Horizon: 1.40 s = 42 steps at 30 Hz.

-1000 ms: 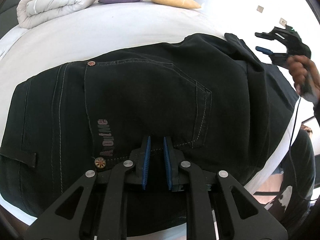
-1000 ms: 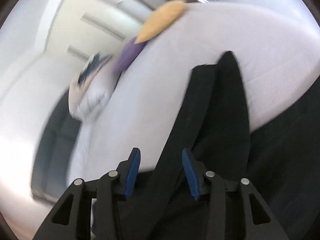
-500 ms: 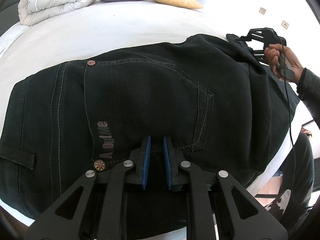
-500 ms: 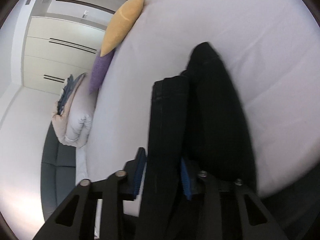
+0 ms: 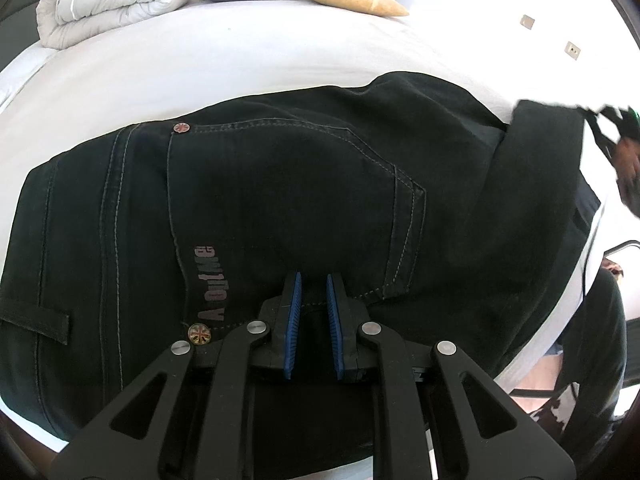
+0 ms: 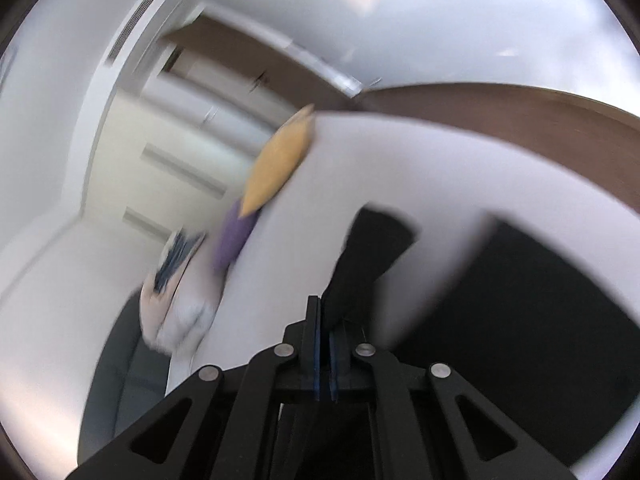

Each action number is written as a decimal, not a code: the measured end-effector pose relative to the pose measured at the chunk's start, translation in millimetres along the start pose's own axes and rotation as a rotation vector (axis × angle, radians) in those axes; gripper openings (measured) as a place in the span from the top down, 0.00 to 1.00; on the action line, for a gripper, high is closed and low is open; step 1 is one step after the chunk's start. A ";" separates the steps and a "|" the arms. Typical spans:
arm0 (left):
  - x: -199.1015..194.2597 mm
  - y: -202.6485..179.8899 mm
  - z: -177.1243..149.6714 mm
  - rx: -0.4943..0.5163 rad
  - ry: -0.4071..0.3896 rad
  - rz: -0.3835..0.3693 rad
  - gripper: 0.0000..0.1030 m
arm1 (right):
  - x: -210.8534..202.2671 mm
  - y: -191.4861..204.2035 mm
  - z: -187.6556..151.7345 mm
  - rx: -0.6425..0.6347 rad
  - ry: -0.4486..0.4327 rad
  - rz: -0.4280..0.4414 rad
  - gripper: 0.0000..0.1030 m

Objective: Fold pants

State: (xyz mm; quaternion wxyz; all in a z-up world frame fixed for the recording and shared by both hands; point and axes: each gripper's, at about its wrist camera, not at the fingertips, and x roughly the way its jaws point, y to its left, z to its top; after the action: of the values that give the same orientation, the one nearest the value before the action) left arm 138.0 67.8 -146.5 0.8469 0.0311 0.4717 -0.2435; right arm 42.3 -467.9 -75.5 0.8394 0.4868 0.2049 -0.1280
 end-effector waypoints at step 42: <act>-9.1 -24.1 -0.8 -0.055 -0.005 0.120 0.87 | -53.5 -73.7 35.7 -0.199 0.082 -0.033 0.32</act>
State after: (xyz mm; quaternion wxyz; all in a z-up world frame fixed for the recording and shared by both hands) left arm 122.7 50.3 -135.2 0.8616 0.0355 0.4734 -0.1795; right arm -27.6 -534.5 -91.0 0.8723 0.4024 0.2588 -0.1007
